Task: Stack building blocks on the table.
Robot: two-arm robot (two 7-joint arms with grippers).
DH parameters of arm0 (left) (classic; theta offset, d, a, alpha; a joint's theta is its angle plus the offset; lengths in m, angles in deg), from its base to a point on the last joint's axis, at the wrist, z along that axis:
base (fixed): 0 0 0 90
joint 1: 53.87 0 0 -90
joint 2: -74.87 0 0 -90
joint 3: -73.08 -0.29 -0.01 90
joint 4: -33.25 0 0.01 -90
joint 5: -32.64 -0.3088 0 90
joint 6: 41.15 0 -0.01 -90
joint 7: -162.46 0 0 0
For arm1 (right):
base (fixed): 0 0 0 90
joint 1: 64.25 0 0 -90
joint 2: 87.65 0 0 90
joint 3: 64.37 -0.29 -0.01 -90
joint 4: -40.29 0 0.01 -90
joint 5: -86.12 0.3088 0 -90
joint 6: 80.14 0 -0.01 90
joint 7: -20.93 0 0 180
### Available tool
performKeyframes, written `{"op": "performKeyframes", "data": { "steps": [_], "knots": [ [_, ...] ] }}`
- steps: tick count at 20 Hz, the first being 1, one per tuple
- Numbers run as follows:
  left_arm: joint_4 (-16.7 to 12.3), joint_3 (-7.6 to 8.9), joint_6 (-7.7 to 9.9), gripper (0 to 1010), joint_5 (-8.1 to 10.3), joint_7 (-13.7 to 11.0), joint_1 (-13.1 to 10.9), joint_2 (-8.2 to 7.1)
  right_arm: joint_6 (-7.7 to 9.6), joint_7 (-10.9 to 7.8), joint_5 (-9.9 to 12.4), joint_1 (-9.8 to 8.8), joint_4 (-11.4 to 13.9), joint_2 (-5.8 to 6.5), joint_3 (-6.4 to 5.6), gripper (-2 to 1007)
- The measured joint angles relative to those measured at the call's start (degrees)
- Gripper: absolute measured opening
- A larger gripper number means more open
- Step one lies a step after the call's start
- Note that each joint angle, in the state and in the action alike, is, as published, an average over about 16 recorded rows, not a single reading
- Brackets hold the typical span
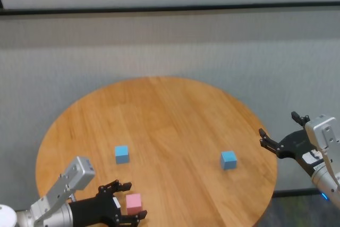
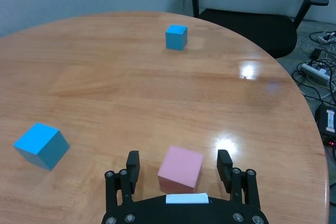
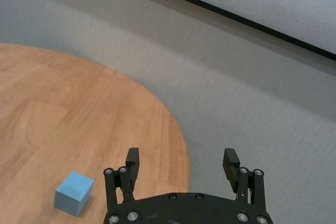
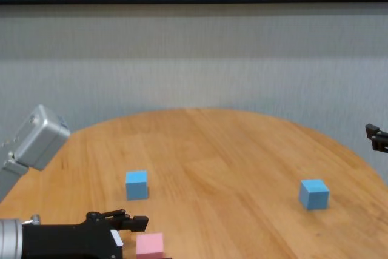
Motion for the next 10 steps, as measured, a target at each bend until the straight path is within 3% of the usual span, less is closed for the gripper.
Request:
{"op": "performKeyframes", "data": {
  "steps": [10],
  "knots": [
    [-0.9,0.11,0.7,704,-0.47,0.5,-0.6,-0.37,0.0,0.0,0.0,0.0,0.0,0.0,0.0,1005]
  ]
}}
